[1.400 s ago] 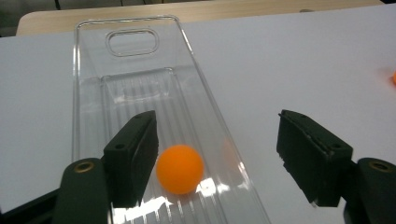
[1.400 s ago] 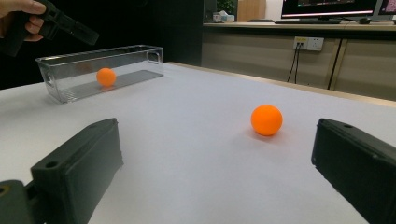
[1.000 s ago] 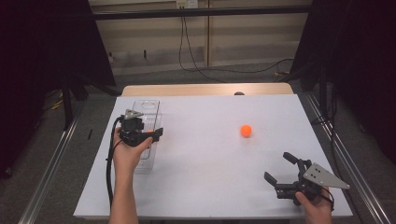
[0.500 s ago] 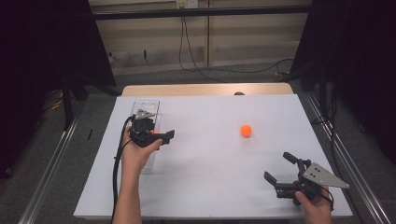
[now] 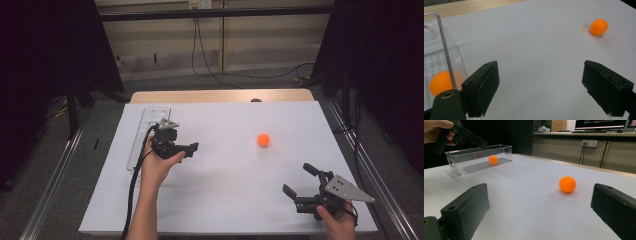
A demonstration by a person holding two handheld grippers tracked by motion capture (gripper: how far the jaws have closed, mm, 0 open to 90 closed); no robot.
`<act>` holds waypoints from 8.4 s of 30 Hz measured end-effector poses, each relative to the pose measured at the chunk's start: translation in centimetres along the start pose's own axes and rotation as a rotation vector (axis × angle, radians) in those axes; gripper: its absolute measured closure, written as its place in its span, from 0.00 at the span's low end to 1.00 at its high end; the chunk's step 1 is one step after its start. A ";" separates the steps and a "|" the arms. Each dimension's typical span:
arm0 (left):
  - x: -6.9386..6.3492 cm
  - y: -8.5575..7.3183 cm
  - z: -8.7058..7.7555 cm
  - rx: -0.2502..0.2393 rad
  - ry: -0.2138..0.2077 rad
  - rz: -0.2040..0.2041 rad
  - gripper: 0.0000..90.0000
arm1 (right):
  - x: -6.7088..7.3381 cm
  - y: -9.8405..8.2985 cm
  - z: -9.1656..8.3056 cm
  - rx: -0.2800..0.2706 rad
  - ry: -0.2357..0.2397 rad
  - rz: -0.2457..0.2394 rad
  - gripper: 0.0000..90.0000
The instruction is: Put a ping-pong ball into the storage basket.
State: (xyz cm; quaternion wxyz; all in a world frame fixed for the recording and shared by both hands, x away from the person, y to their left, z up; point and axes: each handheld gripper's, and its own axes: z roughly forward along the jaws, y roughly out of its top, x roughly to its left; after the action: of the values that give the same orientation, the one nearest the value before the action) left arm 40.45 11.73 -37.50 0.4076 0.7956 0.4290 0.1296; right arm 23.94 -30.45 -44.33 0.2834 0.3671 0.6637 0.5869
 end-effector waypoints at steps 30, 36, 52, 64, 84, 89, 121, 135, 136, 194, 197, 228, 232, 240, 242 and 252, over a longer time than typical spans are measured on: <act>-2.4 0.1 2.3 -0.001 -0.106 0.023 0.13 | -0.2 -0.1 0.3 0.015 -0.003 0.000 0.02; -2.9 0.0 2.9 0.001 -0.122 0.032 0.13 | -0.3 -0.2 0.4 0.025 -0.005 0.002 0.02; -4.5 0.0 4.2 -0.003 -0.147 0.062 0.12 | -0.2 0.0 0.3 0.018 -0.004 -0.015 0.02; -5.6 0.2 5.2 -0.014 -0.174 0.067 0.11 | -0.2 -0.1 0.4 0.021 -0.001 -0.019 0.02; -7.1 0.3 7.6 -0.026 -0.199 0.070 0.11 | 0.0 0.0 0.3 0.016 0.005 -0.027 0.02; -7.7 0.4 8.1 -0.026 -0.206 0.078 0.11 | 0.0 0.0 0.3 0.017 0.007 -0.030 0.02; -9.8 0.8 10.6 -0.006 -0.219 0.111 0.11 | 0.0 -0.1 0.3 0.020 0.004 -0.022 0.02; -10.5 0.9 11.5 -0.021 -0.217 0.103 0.11 | 0.1 0.1 0.2 0.016 0.003 -0.026 0.02; -10.5 0.8 11.7 -0.019 -0.219 0.100 0.11 | 0.1 0.1 0.2 0.015 0.003 -0.027 0.02; -12.6 2.6 16.0 -0.084 -0.185 0.109 0.11 | 0.0 0.1 0.1 0.009 0.009 -0.023 0.02; -12.8 2.7 16.2 -0.087 -0.190 0.109 0.11 | 0.0 0.1 0.0 0.009 0.010 -0.025 0.02; -13.6 3.7 19.6 -0.046 -0.169 0.120 0.18 | 0.0 0.1 0.1 0.010 0.016 -0.026 0.02; -13.9 4.0 20.1 -0.033 -0.178 0.140 0.24 | -0.1 0.1 0.0 0.011 0.010 -0.022 0.02; -14.1 3.9 21.0 0.014 -0.170 0.138 0.37 | -0.1 0.1 0.0 0.011 0.015 -0.025 0.02; -14.1 3.8 21.2 0.026 -0.164 0.137 0.39 | -0.1 0.1 0.0 0.011 0.014 -0.024 0.02; -14.1 4.1 21.5 0.046 -0.151 0.129 0.56 | -0.1 0.1 -0.1 0.010 0.017 -0.021 0.02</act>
State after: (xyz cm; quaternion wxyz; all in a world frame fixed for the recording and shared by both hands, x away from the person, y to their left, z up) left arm 46.32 -12.23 -46.02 0.4112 0.8381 0.3480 0.0854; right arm 23.94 -30.52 -44.18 0.2822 0.3563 0.6729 0.5836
